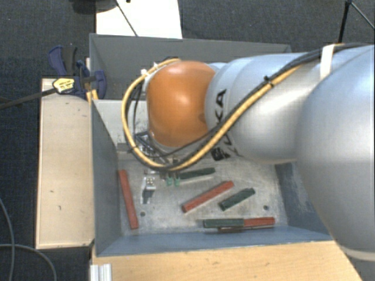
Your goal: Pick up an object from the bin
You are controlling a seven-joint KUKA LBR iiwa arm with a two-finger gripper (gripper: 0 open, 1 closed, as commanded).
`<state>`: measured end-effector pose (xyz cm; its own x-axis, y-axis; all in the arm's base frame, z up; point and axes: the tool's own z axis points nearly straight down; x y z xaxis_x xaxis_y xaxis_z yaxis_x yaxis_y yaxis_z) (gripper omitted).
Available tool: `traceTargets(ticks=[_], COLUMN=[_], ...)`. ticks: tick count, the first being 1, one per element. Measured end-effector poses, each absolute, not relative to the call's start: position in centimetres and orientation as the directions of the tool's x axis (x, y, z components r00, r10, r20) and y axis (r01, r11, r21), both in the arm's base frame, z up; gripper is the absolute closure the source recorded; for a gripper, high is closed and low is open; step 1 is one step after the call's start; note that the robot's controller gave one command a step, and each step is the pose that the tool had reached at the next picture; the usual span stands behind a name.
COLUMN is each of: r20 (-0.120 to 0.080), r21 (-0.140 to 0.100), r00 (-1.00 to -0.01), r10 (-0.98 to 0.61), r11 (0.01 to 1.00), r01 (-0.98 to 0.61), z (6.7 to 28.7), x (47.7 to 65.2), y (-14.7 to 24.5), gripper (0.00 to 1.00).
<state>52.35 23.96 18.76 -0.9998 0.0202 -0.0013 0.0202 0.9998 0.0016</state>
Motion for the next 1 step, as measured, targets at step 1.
traceTargets(ticks=[1], r20=[-0.001], r21=[0.001], r00=[-1.0], r10=[0.019], r11=[1.0], r01=[0.019], z=[18.76], x=[52.35], y=[23.96], gripper=[0.0])
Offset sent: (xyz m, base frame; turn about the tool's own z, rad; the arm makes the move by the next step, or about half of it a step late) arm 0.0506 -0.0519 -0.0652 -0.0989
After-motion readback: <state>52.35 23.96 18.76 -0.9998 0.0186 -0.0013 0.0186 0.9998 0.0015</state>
